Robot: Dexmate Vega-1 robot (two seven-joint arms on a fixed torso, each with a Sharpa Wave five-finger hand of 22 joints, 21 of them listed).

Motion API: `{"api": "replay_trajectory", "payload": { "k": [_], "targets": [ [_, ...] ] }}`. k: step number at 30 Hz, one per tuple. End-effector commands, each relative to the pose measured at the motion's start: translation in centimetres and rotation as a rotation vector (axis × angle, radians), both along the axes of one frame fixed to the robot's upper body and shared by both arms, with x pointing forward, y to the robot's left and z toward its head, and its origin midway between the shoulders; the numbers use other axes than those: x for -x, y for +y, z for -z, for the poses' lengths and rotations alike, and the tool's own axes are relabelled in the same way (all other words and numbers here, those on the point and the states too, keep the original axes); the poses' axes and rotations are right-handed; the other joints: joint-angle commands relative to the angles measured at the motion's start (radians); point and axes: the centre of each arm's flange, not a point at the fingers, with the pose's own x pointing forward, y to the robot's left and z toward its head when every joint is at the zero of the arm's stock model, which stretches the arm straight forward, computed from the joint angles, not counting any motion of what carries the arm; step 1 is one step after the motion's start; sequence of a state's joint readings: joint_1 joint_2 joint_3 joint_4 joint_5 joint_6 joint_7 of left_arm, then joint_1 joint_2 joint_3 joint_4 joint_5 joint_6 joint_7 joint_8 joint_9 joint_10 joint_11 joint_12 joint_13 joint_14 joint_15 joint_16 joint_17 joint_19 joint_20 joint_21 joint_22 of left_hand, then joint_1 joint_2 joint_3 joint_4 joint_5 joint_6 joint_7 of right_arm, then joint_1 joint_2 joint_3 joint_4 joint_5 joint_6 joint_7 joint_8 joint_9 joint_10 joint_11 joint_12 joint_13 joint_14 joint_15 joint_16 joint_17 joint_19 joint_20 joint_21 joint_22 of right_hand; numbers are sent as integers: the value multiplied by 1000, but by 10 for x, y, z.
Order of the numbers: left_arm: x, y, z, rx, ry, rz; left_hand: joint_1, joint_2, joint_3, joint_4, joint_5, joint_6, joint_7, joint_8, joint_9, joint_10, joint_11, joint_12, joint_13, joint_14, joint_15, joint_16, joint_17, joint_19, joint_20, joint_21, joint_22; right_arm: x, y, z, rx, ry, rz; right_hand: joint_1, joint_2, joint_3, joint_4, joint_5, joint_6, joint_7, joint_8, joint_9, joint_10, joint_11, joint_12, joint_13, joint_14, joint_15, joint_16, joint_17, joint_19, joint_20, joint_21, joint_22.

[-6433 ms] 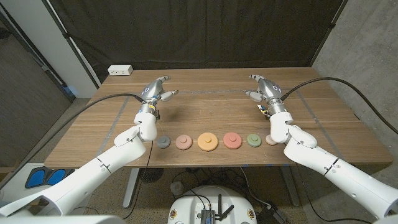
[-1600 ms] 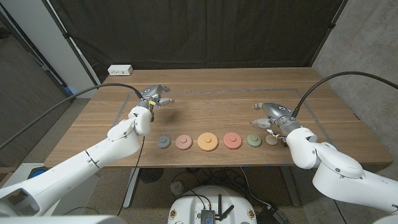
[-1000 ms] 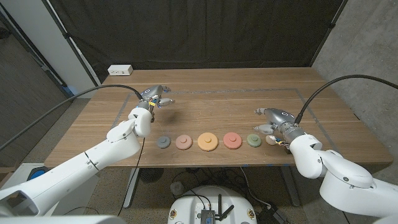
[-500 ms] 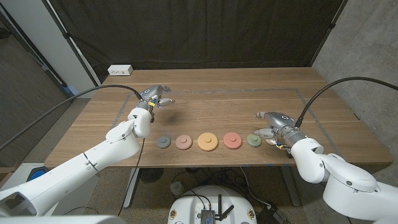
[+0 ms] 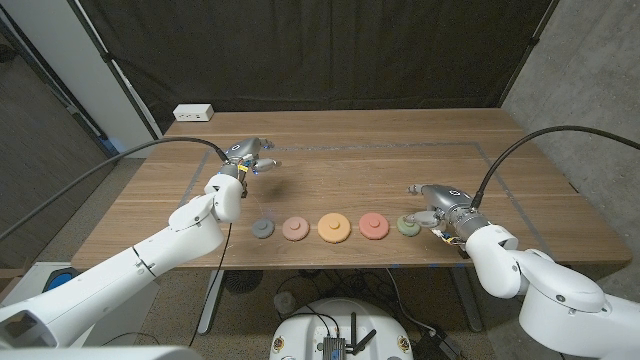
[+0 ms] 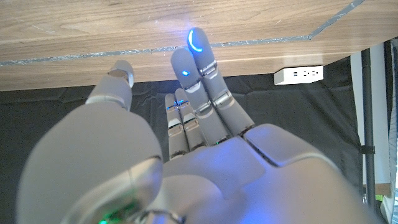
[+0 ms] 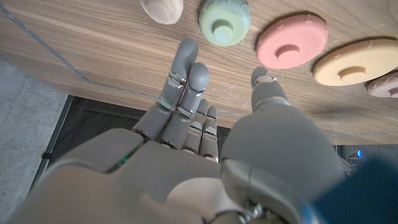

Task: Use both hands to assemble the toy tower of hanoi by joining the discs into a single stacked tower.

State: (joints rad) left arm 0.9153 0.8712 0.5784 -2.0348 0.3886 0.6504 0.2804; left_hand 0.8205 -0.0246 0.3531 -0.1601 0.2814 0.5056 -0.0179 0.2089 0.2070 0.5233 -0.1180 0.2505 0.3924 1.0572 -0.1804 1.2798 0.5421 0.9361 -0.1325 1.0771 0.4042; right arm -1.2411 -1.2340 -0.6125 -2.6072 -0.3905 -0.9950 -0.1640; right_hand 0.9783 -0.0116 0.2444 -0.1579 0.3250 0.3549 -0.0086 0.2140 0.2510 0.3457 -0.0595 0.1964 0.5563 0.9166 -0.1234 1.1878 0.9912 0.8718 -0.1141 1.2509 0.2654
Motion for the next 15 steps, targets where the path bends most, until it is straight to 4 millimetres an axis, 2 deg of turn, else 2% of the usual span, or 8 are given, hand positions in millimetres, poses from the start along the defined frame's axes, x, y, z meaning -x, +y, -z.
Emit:
{"api": "replay_trajectory", "payload": {
  "k": [1,15],
  "targets": [
    [-2,-2,-2,-14,5,3,7,10,-4,-1,7,8,0,-1,5,4,0,-6,4,-6,-39,7,-2,-10,-71,8,1,-1,9,3,17,12,-32,-2,3,-5,1,-2,-5,-2,-1,2,-5,-1,0,1,-7,-97,4,-2,-7,-97,12,-2],
    [-8,3,0,-4,6,14,6,11,-5,-1,8,10,-1,-1,5,6,-1,-8,7,-8,-39,11,-4,-12,-72,16,-4,-4,26,-3,66,25,-60,-5,-2,-14,4,-5,-11,-1,0,2,-13,0,1,0,-15,-96,4,-15,-21,-96,24,-13]
  ]
}}
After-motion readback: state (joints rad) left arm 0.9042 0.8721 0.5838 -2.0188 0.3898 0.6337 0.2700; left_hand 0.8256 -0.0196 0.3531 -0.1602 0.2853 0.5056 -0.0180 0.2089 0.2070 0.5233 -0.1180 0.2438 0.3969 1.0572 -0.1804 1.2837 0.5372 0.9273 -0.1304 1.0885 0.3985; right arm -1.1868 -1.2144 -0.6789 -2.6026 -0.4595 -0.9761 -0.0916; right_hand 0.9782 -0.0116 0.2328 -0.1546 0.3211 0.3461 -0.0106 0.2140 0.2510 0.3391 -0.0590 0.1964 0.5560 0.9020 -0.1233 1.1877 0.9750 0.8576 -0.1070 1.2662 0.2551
